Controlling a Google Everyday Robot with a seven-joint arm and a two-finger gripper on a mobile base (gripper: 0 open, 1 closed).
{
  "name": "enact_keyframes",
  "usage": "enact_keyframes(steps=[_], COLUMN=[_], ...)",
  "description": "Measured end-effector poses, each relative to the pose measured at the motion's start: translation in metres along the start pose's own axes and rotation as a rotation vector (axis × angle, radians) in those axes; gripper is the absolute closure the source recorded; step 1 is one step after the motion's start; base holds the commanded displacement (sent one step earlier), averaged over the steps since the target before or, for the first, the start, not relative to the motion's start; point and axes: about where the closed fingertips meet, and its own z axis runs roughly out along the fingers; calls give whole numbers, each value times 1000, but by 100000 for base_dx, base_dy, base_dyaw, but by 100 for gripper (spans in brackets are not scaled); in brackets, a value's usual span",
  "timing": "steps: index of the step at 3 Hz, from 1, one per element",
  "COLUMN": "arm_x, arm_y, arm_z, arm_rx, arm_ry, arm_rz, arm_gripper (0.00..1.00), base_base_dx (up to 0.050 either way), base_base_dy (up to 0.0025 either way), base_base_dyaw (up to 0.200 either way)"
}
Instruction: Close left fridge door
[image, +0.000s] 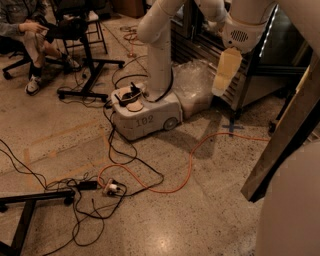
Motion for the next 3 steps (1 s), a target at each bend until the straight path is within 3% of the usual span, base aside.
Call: enact_keyframes(steps=[1,3], arm_x=[0,0], arm_y=[-35,-35], arm_z=[7,7], arm_rx=[40,40], arm_ry=[-38,-38], arm_rz=[72,72], arm_gripper=[0,0], base_base_dx=[0,3285], base_base_dy=[0,-241], base_base_dyaw=[0,-14945])
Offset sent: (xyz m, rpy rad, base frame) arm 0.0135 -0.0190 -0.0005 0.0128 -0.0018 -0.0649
